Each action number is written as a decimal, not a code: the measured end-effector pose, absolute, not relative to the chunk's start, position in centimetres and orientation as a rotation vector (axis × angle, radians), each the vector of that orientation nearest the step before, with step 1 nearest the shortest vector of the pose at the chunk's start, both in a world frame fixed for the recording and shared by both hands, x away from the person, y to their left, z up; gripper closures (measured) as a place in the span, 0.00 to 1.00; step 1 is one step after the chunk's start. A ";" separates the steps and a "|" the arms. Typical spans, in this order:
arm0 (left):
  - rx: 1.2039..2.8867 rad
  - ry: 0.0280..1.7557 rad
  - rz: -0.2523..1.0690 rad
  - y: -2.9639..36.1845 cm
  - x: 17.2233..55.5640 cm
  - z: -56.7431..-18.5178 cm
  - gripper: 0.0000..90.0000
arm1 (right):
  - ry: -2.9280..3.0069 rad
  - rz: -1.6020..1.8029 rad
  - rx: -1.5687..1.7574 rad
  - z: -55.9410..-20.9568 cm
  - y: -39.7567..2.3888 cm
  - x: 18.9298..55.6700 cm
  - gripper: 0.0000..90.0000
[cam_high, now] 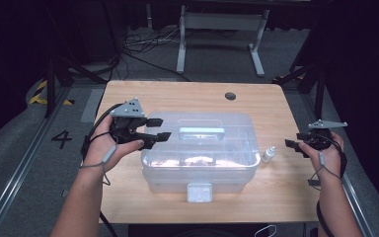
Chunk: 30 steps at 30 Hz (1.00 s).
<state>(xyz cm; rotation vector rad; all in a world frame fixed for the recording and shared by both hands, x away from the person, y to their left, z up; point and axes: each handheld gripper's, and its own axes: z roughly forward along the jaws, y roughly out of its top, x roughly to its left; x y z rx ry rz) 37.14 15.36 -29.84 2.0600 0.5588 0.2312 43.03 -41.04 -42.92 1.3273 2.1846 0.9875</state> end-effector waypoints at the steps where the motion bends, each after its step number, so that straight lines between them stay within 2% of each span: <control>1: 2.068 0.553 0.231 15.0 37.3 -29.9 0.51 | 2.183 0.990 1.328 -42.9 -41.1 42.9 0.41; 8: 2.098 0.507 0.236 13.0 38.0 -30.1 0.48 | 2.167 0.992 1.344 -42.8 -41.5 42.4 0.40; 13: 2.122 0.480 0.213 11.9 38.3 -30.4 0.50 | 2.163 0.997 1.350 -42.8 -41.7 42.2 0.40; 26: 2.204 0.442 0.209 10.2 38.9 -31.3 0.68 | 2.155 0.999 1.361 -42.9 -42.0 41.9 0.40; 30: 2.214 0.448 0.247 10.3 38.9 -31.1 0.79 | 2.156 1.003 1.360 -42.9 -41.9 41.9 0.40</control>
